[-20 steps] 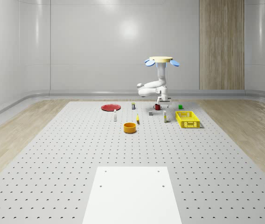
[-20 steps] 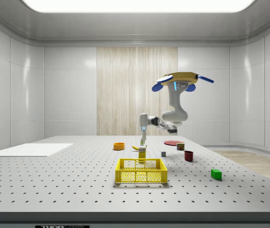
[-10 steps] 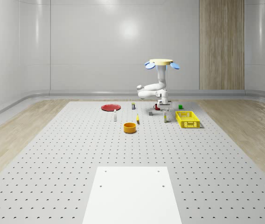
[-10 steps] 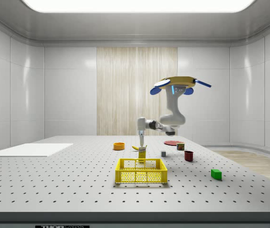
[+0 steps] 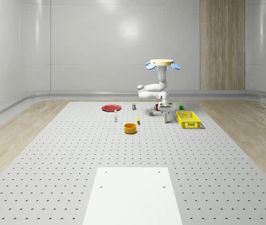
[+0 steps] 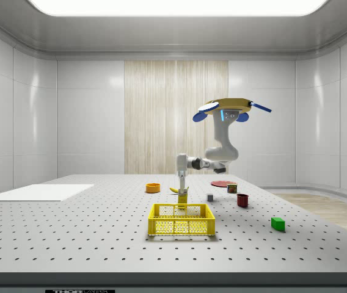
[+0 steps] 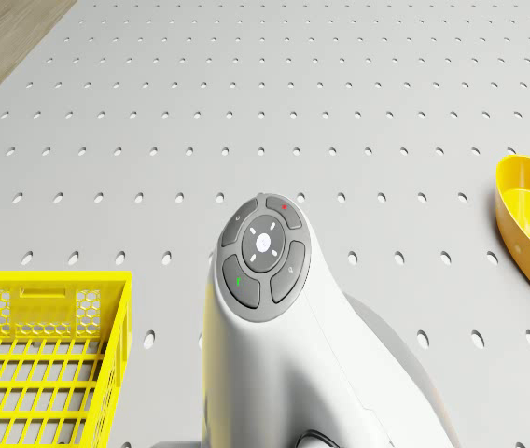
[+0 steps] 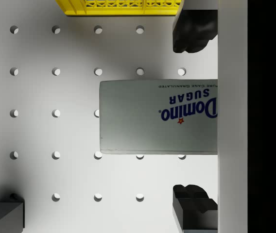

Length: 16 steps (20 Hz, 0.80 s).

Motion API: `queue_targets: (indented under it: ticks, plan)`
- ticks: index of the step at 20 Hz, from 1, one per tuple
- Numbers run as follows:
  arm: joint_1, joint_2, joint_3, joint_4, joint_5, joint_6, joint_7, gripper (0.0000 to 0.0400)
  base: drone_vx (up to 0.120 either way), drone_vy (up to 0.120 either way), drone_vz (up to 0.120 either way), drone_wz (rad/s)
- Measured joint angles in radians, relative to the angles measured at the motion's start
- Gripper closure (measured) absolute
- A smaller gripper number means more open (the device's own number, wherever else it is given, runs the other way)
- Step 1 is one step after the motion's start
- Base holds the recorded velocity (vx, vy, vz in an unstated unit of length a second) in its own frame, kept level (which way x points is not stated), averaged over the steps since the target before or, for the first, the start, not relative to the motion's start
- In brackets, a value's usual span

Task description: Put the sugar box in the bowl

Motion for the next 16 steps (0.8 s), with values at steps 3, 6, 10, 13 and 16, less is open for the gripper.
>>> queue_targets:
  ticks: [3, 6, 10, 13, 16]
  plan:
    - [0.006, -0.013, -0.017, -0.003, -0.013, 0.015, -0.001, 0.0, 0.0, 0.0, 0.0, 0.0]
    - [0.009, -0.022, -0.03, -0.004, -0.022, 0.027, -0.001, 0.0, 0.0, 0.0, 0.0, 0.0]
    - [0.008, -0.032, -0.04, -0.003, -0.03, 0.04, 0.0, 0.0102, 0.0, 0.0, 0.0, 0.0]
    - [0.007, -0.037, -0.043, -0.003, -0.031, 0.046, 0.001, 0.0206, 0.0, 0.0, 0.0, 0.0]
    - [0.006, -0.042, -0.044, -0.002, -0.033, 0.049, 0.007, 0.0232, 0.0, 0.0, 0.0, 0.0]
